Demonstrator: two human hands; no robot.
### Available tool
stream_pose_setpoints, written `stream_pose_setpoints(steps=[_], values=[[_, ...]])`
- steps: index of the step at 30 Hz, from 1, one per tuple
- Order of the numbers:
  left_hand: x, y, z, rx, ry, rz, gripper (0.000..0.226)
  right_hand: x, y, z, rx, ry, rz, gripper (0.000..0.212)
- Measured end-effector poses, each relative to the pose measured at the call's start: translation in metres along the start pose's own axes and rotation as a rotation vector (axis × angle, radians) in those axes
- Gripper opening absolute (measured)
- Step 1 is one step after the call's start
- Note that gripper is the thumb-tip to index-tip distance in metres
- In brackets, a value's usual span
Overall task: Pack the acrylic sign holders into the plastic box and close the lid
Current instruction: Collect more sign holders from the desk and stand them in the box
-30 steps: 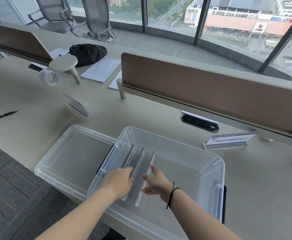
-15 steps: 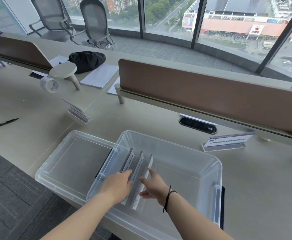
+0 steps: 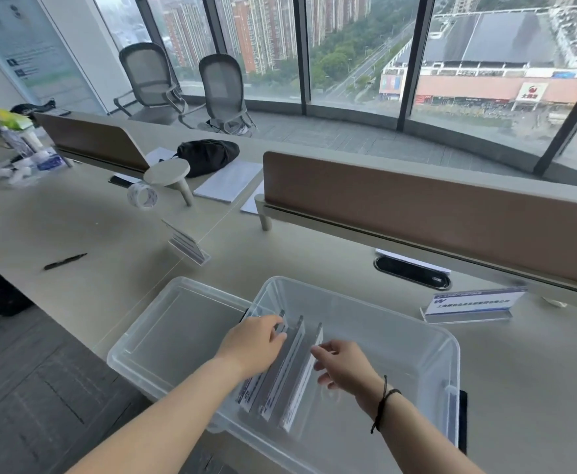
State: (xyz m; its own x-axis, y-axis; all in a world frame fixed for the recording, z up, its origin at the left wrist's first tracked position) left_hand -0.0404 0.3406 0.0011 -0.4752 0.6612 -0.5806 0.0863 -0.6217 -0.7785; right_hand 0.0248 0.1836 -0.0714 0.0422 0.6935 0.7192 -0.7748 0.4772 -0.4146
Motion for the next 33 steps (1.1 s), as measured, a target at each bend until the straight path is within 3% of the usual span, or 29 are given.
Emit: stream_pose_setpoints(steps=[11,21,29,33], values=[[0.012,-0.007,0.021,0.114,0.029,0.074,0.031,0.063,0.012,0.0,-0.034,-0.199,0.055,0.013],[0.129,-0.139,-0.053,-0.394,-0.044,0.274,0.013,0.138,0.031,-0.055,-0.117,-0.218,0.072,0.012],[0.254,-0.218,-0.15,-0.397,-0.116,0.337,0.01,0.253,0.088,-0.176,-0.142,-0.187,0.204,0.005],[0.318,-0.266,-0.213,-0.372,-0.143,0.276,0.02,0.313,0.128,-0.249,-0.124,-0.173,0.354,0.029]])
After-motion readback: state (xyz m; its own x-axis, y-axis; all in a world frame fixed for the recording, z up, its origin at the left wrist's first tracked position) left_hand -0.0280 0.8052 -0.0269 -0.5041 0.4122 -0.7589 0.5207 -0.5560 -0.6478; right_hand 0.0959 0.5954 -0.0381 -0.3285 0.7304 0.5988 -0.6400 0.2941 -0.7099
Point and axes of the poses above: each hand's wrist, its own z-axis away from the middle knuckle, its own y-axis out of the palm, x = y × z, the point moved 10 cm from there along -z, towards the middle knuckle, and after that the axes turned 13 degrees about z, right-handed, at the moved point
